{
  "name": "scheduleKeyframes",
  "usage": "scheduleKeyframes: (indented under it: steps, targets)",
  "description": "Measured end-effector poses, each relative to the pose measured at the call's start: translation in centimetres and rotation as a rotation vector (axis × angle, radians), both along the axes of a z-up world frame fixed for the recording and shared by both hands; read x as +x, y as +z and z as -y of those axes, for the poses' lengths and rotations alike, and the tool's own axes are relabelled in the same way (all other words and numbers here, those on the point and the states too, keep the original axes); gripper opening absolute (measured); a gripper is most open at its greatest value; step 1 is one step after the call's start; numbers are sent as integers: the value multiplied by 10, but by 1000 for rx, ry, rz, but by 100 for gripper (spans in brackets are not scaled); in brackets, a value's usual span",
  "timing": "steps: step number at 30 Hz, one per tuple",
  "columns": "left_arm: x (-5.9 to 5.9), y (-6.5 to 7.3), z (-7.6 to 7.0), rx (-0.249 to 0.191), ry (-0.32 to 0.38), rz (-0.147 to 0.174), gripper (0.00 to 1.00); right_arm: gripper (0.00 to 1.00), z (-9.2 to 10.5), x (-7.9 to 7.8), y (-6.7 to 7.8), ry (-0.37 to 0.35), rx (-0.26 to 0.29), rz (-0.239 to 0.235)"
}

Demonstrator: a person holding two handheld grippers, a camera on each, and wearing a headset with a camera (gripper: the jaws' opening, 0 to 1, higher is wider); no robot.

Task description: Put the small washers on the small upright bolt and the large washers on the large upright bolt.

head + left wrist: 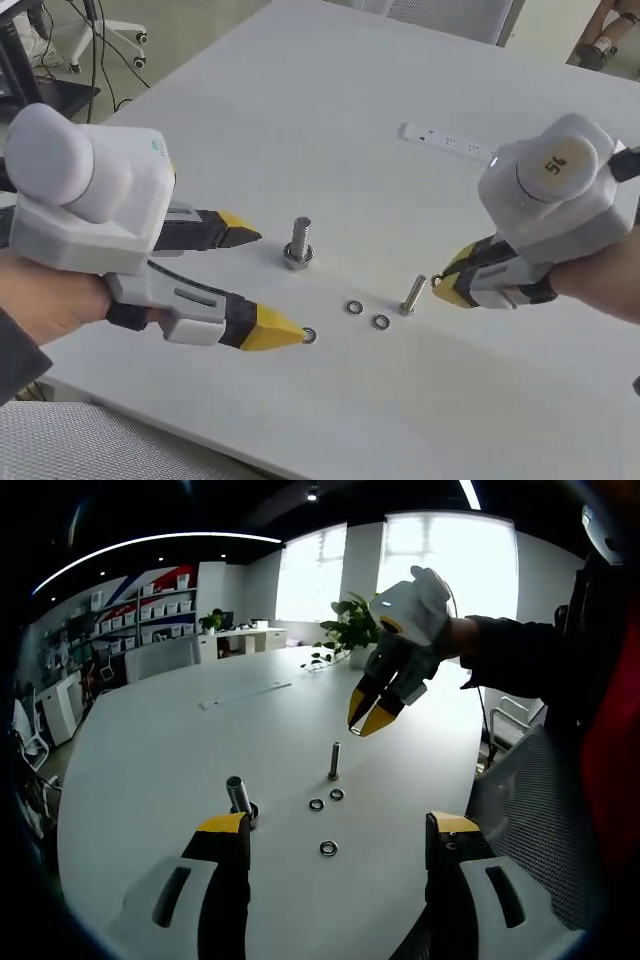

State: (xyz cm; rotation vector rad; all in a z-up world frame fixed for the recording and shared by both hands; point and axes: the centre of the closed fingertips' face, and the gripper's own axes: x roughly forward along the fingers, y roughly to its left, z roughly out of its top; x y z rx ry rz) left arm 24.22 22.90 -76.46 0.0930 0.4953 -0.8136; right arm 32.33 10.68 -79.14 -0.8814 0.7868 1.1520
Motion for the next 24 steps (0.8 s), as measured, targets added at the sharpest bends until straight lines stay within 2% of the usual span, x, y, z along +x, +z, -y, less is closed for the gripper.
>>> scheduleKeyframes:
  steps: [8,24]
  targets:
    - [0,-1,-1,0,5,-4,71,13,-10,10,-2,37,-30,11]
    - [0,-3,-3,-3,10,-12,70,13,-11,14,-20,71,-99,-34]
